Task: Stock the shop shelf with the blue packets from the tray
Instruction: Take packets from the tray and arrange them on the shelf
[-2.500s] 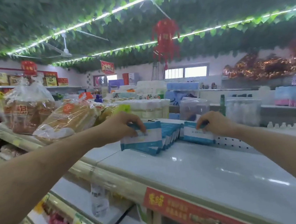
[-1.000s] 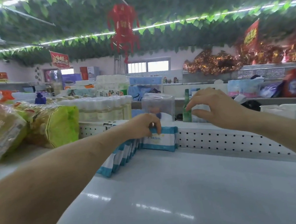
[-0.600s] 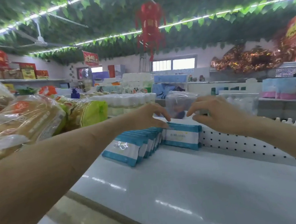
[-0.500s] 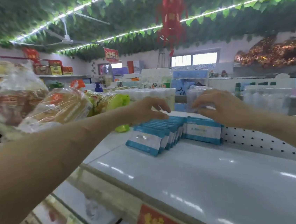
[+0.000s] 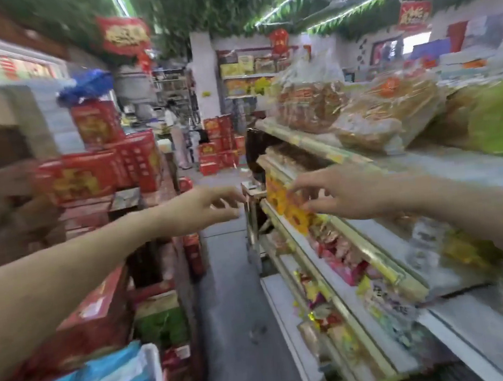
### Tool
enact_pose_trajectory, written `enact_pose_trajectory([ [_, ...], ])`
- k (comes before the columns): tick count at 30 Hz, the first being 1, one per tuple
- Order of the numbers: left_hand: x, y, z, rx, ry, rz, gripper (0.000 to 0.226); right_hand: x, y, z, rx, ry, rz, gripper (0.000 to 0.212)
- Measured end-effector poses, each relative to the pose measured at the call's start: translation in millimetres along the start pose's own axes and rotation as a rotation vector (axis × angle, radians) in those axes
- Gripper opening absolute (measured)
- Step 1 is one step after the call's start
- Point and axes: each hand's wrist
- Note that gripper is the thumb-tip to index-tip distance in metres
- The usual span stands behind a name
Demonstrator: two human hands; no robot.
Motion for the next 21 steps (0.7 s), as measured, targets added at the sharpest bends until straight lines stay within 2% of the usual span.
enact_pose_trajectory([
  [1, 38, 8, -33, -0.017, -0.066, -0.009, 0.032, -28, 24, -25, -0.021, -0.05, -0.063, 0.032],
  [4, 154, 33, -120, -0.108, -0.248, -0.081, 0.067, -96, 103, -107, -0.084, -0.182, -0.215, 0.04],
  [7, 257, 64, -179, -0.128, -0.396, -0.203, 0.077, -143, 185, -183, -0.148, -0.285, -0.314, 0.047],
  [11, 350, 114, -218, -0.052, -0.546, -0.282, 0.071, -178, 281, -267, -0.24, -0.327, -0.479, 0.05],
  [13, 378, 145, -233, -0.028, -0.61, -0.307, 0.05, -190, 319, -298, -0.235, -0.327, -0.536, 0.052],
  [15, 393, 175, -249, -0.051, -0.611, -0.311, 0.042, -202, 348, -318, -0.2, -0.294, -0.541, 0.056],
  [17, 396, 199, -264, -0.084, -0.64, -0.307, 0.046, -215, 367, -330, -0.171, -0.232, -0.517, 0.062],
  [21, 386, 227, -291, -0.123, -0.728, -0.252, 0.074, -242, 385, -336, -0.069, -0.167, -0.394, 0.079],
])
Point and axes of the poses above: each hand's wrist, its own x-axis away from the middle knuckle, its own y-axis out of the palm, z = x × y, and after that the axes turned 9 degrees about -z, right-handed
